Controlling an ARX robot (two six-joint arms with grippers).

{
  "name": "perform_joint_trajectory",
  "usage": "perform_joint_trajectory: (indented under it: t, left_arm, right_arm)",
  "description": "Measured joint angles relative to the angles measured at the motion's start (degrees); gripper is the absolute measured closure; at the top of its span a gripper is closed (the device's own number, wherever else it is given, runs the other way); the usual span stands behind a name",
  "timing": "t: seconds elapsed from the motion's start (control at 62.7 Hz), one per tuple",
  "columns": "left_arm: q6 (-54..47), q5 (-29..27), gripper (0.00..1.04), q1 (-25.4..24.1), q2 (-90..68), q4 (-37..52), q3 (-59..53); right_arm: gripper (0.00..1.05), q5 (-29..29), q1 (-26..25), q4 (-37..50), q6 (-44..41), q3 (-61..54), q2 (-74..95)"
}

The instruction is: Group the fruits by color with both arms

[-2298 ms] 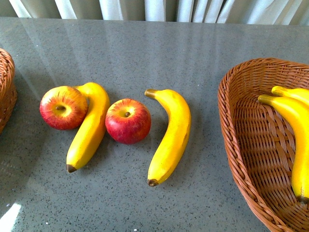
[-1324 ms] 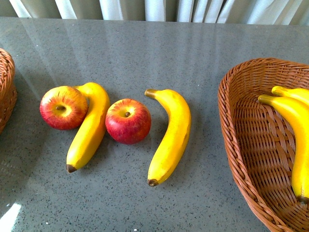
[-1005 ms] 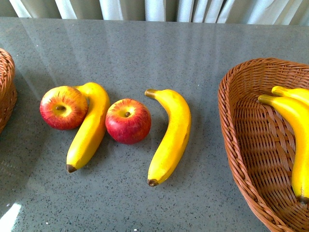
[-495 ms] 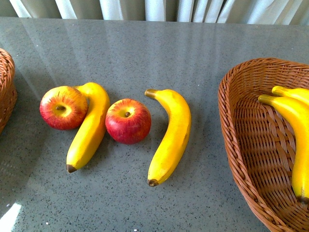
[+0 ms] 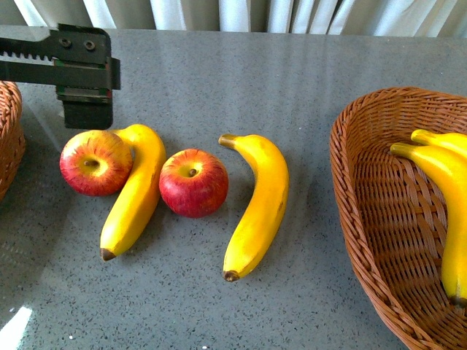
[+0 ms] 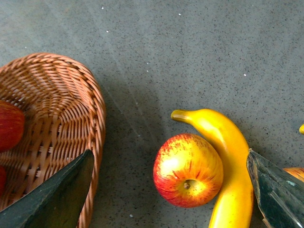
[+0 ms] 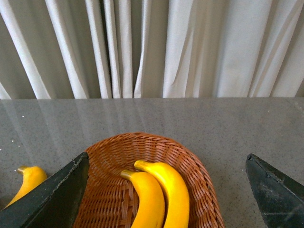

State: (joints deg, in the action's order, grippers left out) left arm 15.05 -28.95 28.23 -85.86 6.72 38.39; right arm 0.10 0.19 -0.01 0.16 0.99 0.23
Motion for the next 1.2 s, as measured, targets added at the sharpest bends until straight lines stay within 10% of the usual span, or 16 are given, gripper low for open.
perform_joint_trajectory:
  t: [1.197]
  left_arm:
    - [7.0,2.1,0.09,-2.6,-17.3,1.5,7.6]
  right_arm:
    - [0.09,0.0,0.0,0.0,0.0,0.0,0.0]
